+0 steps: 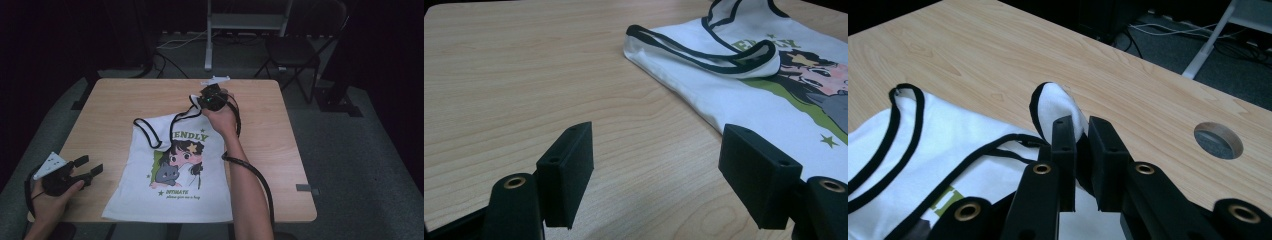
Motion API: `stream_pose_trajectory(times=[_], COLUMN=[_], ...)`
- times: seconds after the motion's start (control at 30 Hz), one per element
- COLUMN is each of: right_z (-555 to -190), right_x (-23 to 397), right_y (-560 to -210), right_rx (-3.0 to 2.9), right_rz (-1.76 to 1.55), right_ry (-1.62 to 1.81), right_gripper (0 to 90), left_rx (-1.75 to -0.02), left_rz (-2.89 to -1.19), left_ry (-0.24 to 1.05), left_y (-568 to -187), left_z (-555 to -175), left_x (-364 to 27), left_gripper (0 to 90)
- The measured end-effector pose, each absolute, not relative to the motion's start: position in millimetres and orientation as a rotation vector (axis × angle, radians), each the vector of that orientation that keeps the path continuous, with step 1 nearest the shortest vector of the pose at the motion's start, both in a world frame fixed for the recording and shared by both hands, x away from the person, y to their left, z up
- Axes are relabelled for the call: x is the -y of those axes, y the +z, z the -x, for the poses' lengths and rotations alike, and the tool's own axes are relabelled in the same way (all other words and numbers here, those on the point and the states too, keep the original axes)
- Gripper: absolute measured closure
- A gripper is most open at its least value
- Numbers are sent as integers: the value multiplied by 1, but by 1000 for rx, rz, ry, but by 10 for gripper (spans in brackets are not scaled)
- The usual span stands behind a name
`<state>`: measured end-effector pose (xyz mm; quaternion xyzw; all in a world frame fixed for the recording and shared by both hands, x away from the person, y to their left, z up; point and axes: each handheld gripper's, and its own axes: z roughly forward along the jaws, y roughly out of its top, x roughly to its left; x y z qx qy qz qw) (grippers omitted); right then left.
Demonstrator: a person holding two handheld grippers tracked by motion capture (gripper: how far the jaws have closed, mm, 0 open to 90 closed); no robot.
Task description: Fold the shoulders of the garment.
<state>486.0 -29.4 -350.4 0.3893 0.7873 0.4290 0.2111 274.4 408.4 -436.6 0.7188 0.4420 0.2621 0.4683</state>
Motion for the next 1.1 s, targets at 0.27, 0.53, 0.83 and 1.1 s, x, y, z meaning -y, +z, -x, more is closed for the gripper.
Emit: stream_pose_trajectory(times=[0.27, 0.53, 0.83, 1.1], right_z=[-479, -471, -463, -458], right_x=[26, 29, 28, 27], right_y=[-350, -350, -354, -357], right_rx=[-2190, -2190, -2203, -2212], right_rz=[-1063, -1061, -1039, -1033], right_ry=[1195, 1208, 1210, 1215], right_gripper=[820, 820, 818, 817], left_rx=[-1082, -1090, -1090, -1089], left_rz=[-1770, -1768, -1776, -1778], left_ry=[658, 657, 666, 666], left_y=[-437, -437, -437, -437], left_z=[-274, -275, -274, -275], left_x=[-408, -408, -407, -407], left_gripper=[297, 297, 297, 297])
